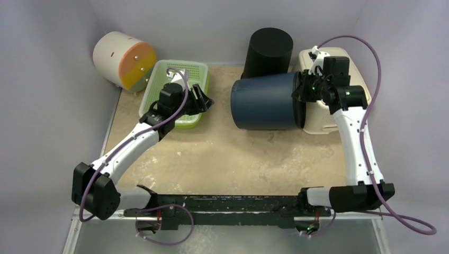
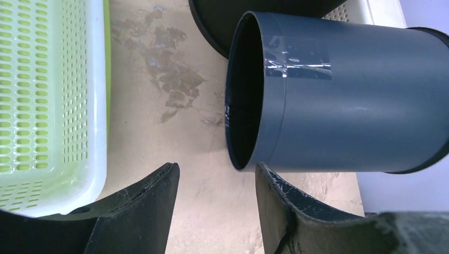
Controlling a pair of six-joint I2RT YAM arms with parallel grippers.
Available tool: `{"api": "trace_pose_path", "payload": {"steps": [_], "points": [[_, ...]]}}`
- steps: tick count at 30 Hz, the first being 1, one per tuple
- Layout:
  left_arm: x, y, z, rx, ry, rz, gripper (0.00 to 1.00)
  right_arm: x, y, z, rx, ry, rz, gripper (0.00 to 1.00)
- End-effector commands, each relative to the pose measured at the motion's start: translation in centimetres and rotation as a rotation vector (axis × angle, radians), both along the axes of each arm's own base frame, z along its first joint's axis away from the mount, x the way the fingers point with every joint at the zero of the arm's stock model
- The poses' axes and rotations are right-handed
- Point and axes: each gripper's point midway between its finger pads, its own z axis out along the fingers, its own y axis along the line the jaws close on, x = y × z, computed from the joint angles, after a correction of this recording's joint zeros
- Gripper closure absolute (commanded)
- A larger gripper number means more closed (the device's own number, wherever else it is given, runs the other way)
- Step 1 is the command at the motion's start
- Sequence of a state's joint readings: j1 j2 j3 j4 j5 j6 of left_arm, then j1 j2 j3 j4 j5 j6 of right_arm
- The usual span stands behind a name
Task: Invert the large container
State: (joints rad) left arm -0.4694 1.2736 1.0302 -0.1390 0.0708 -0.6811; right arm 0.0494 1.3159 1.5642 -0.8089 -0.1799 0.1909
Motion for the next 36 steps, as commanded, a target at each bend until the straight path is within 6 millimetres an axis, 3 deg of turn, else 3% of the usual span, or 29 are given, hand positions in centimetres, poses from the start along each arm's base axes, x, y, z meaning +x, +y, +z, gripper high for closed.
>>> {"api": "trace_pose_path", "payload": {"steps": [1,4,10,25,36], "points": [[0.6,-1.0,2.5,-0.058,-0.059,-0.026,0.45,0.1,-1.4,4.4,-0.086,-0.123,-0.033,1.0],[0.6,-1.1,2.6,-0.053,-0.061,-0.033,0.45,0.1,-1.1,5.7,-0.085,-0.146,-0.027,1.0],[0.5,-1.3,2.3,-0.057,-0.053,-0.044,0.45,-0.1,2.3,8.4,-0.073,-0.2,0.062,1.0],[0.2,-1.5,1.4,-0.066,-0.038,-0.053,0.45,1.5,12.2,4.3,-0.111,-0.106,0.203,1.0],[-0.5,-0.9,0.6,-0.055,-0.023,-0.047,0.45,2.1,16.0,1.6,-0.12,-0.079,0.217,1.0]]}}
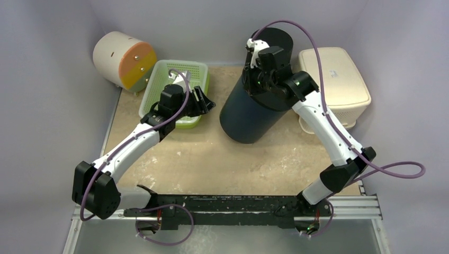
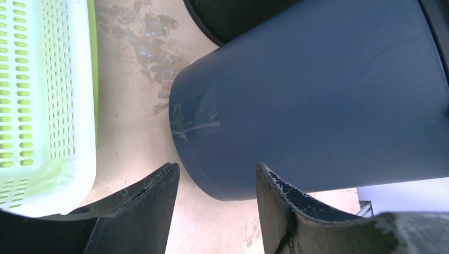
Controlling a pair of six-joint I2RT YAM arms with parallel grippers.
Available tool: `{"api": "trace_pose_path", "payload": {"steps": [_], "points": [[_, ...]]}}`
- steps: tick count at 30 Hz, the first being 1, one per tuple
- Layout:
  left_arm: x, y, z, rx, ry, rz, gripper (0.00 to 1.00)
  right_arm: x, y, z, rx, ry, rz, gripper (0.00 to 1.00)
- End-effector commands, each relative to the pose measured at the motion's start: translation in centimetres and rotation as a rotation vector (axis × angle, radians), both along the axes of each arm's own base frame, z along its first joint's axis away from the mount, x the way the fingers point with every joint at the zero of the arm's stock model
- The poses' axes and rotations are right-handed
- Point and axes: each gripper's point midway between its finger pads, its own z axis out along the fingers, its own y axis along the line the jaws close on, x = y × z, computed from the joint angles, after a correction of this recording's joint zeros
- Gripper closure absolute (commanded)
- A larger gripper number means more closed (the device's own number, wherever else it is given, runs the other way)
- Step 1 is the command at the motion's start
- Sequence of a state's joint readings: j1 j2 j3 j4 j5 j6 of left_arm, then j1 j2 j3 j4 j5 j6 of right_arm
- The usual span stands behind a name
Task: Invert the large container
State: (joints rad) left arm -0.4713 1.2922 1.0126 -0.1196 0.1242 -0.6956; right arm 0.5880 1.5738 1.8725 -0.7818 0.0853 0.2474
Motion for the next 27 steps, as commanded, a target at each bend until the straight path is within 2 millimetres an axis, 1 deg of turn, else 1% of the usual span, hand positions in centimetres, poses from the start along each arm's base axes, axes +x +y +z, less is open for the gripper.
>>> {"api": "trace_pose_path", "payload": {"steps": [1,5,10,12,15,20,22,27], "points": [[0.0,0.1,1.6,-0.034,-0.055,0.002,0.45,0.8,-1.2,-1.7,-0.031,0.019,-0.078,1.0],[-0.2,0.3,1.4,-0.026,-0.05,0.006,0.45,1.3,-0.5,-3.6,-0.027,0.036,-0.065,1.0],[-0.4,0.7,1.0,-0.011,-0.042,0.014,0.45,1.2,1.4,-5.8,-0.012,0.075,-0.03,1.0],[-0.5,0.8,0.9,-0.009,-0.039,0.016,0.45,1.2,1.8,-6.4,-0.013,0.08,-0.033,1.0],[-0.6,0.8,0.8,-0.008,-0.038,0.016,0.45,1.4,1.9,-6.6,-0.006,0.072,-0.036,1.0],[-0.7,1.0,0.8,-0.003,-0.033,0.02,0.45,1.6,1.1,-6.9,-0.018,0.068,-0.087,1.0],[-0.8,1.1,0.7,-0.001,-0.032,0.023,0.45,0.9,0.9,-7.4,-0.009,0.091,-0.094,1.0],[-1.1,1.5,0.8,0.003,-0.029,0.027,0.45,0.5,-1.9,-8.5,-0.057,0.094,-0.222,1.0]]}}
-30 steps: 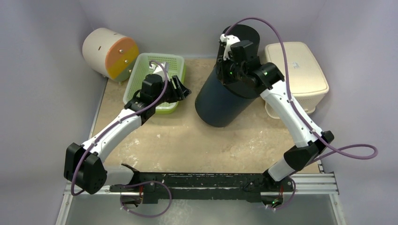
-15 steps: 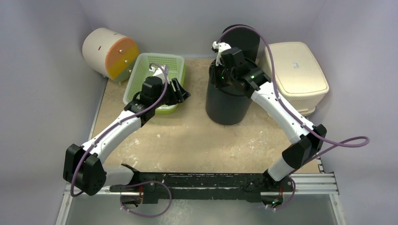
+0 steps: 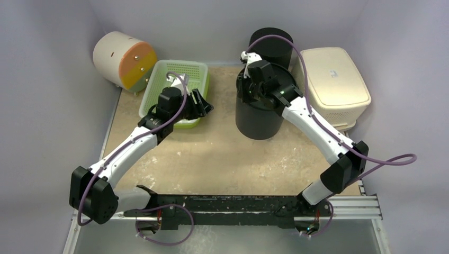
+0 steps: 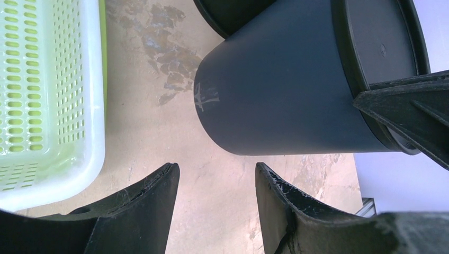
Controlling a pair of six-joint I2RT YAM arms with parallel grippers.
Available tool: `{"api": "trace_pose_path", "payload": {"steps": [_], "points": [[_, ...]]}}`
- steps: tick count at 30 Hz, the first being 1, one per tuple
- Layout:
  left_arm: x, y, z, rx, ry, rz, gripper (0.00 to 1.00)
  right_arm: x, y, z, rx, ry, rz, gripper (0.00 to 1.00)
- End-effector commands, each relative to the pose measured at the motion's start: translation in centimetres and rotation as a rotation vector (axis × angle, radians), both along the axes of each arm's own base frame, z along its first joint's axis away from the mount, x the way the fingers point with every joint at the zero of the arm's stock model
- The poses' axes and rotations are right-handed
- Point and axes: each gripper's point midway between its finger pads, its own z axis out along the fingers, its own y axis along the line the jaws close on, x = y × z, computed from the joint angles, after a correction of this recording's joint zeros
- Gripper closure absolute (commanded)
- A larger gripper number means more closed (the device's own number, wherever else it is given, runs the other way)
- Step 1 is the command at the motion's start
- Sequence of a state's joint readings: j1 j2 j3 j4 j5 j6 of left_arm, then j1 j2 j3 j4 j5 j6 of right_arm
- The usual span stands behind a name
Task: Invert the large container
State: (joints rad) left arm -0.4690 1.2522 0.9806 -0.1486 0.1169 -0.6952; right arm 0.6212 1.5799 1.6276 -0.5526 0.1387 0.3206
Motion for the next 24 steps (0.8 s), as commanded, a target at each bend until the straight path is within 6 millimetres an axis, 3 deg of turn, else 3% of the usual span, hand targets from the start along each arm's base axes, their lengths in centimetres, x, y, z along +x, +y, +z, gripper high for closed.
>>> {"api": "trace_pose_path", "payload": {"steps": [1,9,11,15,18,20,24], "points": [[-0.3,0.8,1.3,-0.005,-0.042,0.02,0.45,-1.1,-4.5,-2.6,-0.085,0.071,-0.196,1.0],[-1.1,1.5,1.5,0.006,-0.04,0.031,0.45,-0.4,-9.4,-4.1,-0.104,0.086,-0.348,0.92],[-1.3,1.7,1.5,0.008,-0.039,0.037,0.45,0.1,-10.6,-4.3,-0.108,0.085,-0.371,0.85],[-1.5,2.0,1.5,0.012,-0.037,0.046,0.45,1.1,-12.0,-4.3,-0.12,0.071,-0.39,0.82],[-1.6,2.2,1.2,0.019,-0.031,0.053,0.45,1.4,-12.0,-3.9,-0.125,0.053,-0.381,0.66],[-1.6,2.4,0.9,0.029,-0.029,0.057,0.44,1.4,-12.0,-3.6,-0.124,0.052,-0.381,0.49],[-1.3,2.9,0.5,0.069,-0.029,0.071,0.41,1.6,-12.3,-0.5,-0.127,-0.044,-0.357,0.25]]}}
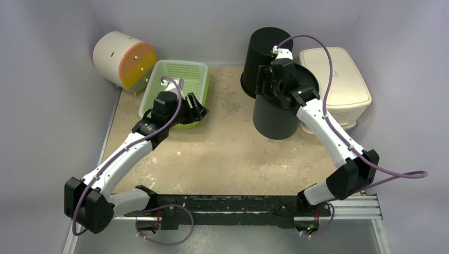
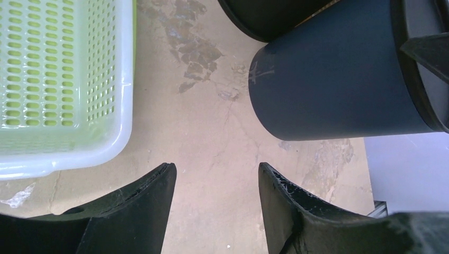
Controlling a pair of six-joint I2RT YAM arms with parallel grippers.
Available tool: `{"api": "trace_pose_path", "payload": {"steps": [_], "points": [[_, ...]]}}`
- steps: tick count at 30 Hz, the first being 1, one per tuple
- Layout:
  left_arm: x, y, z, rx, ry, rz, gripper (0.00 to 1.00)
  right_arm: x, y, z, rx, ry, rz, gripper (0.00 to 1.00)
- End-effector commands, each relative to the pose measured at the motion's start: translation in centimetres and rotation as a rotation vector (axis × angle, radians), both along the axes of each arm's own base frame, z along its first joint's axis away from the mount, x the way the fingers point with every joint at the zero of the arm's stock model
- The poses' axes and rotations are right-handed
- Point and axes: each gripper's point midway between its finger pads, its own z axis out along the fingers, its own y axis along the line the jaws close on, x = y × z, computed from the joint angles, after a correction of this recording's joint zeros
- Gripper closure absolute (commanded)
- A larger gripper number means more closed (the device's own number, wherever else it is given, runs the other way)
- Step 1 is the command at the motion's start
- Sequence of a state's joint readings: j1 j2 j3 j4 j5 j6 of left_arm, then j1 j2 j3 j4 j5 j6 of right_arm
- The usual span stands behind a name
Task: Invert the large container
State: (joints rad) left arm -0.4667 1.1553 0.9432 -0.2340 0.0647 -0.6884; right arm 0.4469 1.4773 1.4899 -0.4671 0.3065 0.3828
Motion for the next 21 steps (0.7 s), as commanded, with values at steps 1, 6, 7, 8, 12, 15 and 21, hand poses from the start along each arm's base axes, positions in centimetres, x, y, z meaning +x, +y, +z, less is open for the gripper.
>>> {"api": "trace_pose_path", "payload": {"steps": [1,6,7,8,12,15,21], "points": [[0.6,0.9,0.6,0.041,-0.042,0.025,0.41,-1.7,-2.3,-0.1,-0.107,0.043,-0.01,0.23],[1.3,1.7,0.4,0.108,-0.063,0.048,0.41,-2.4,-1.4,3.5,-0.091,-0.008,0.035,0.2],[1.5,1.9,0.0,0.129,-0.063,0.053,0.41,-2.5,-1.1,4.2,-0.085,-0.021,0.042,0.2],[1.8,2.2,-0.3,0.154,-0.065,0.056,0.41,-2.5,-0.8,5.3,-0.075,-0.04,0.048,0.2],[2.9,3.0,-1.9,0.275,-0.074,0.053,0.43,-2.9,0.0,7.8,-0.05,-0.084,0.074,0.2],[4.1,3.6,-3.1,0.361,-0.067,0.047,0.42,-3.0,0.3,9.3,-0.046,-0.108,0.097,0.2],[6.8,4.0,-3.3,0.436,-0.083,0.053,0.41,-2.6,0.2,10.6,-0.079,-0.133,0.107,0.19]]}}
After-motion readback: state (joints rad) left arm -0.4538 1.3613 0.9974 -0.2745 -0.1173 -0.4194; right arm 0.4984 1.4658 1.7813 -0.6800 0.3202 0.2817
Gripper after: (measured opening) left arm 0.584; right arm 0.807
